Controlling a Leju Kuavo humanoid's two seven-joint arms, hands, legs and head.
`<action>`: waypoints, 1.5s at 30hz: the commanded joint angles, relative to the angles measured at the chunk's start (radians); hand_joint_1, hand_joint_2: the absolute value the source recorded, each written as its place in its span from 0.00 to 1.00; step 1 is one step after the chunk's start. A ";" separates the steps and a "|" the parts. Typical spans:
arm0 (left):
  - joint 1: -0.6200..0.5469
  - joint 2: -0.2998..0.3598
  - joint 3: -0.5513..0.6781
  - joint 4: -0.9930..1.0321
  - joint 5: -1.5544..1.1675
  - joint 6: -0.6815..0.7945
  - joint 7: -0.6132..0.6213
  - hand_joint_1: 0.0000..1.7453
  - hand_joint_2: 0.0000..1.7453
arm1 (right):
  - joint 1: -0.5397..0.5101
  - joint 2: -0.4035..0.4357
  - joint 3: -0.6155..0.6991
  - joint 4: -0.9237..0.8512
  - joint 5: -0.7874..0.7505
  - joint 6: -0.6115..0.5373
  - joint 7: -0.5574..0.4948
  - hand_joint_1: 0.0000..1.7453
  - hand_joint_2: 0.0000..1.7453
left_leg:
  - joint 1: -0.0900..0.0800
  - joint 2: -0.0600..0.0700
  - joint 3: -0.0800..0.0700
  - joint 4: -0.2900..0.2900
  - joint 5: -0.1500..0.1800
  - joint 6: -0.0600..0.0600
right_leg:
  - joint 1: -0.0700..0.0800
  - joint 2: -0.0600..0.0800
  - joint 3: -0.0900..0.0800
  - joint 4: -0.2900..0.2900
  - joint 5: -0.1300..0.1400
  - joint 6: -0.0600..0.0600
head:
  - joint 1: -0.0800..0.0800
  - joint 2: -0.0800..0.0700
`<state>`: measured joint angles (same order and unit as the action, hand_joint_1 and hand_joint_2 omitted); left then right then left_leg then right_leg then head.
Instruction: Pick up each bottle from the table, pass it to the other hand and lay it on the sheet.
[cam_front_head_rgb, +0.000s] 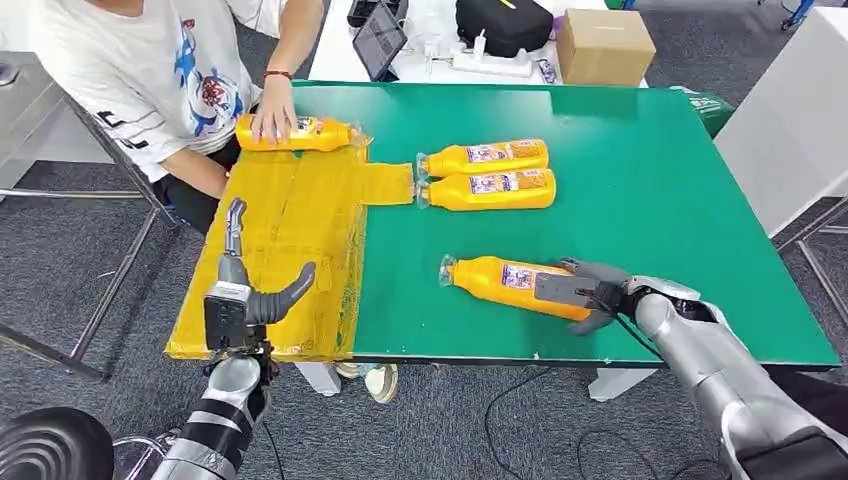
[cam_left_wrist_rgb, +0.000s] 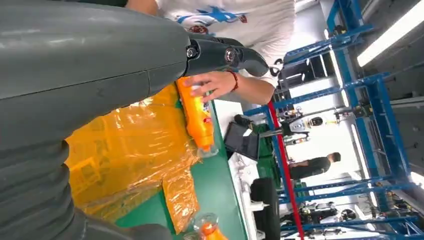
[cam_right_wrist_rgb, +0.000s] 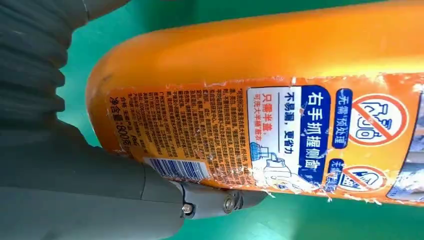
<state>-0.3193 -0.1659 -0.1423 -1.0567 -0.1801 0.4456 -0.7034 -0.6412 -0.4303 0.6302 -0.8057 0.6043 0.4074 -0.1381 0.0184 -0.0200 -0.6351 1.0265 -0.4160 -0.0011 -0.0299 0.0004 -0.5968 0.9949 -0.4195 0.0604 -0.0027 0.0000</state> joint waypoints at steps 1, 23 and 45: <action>-0.043 -0.001 -0.015 0.082 0.009 -0.007 0.005 0.00 1.00 | -0.032 -0.017 0.140 0.060 -0.016 0.015 0.020 0.00 1.00 | 0.000 0.002 0.003 0.000 -0.001 0.001 | 0.001 0.000 0.003 -0.001 0.000 -0.003 | 0.000 0.000; -0.030 -0.007 -0.010 0.089 0.006 -0.004 0.005 0.00 1.00 | 0.041 0.094 0.126 0.115 -0.024 -0.222 0.045 1.00 1.00 | 0.002 0.006 0.007 -0.002 -0.001 0.001 | 0.002 0.003 0.006 -0.003 0.001 -0.003 | 0.000 0.000; 0.030 -0.066 -0.084 -0.011 0.288 -0.518 0.234 0.00 1.00 | 0.504 0.593 -0.704 -0.750 -0.088 -1.106 -0.539 1.00 1.00 | 0.003 0.001 0.003 0.000 -0.003 0.002 | 0.005 -0.002 0.005 -0.001 -0.003 -0.005 | 0.002 0.000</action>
<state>-0.2503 -0.2422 -0.1656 -1.0693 0.0371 -0.0207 -0.4978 -0.2139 0.0031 0.1754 -1.4104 0.5649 -0.6996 -0.5372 0.0209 -0.0200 -0.6384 1.0258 -0.4161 -0.0012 -0.0279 0.0004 -0.5998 0.9952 -0.4200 0.0601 -0.0011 0.0000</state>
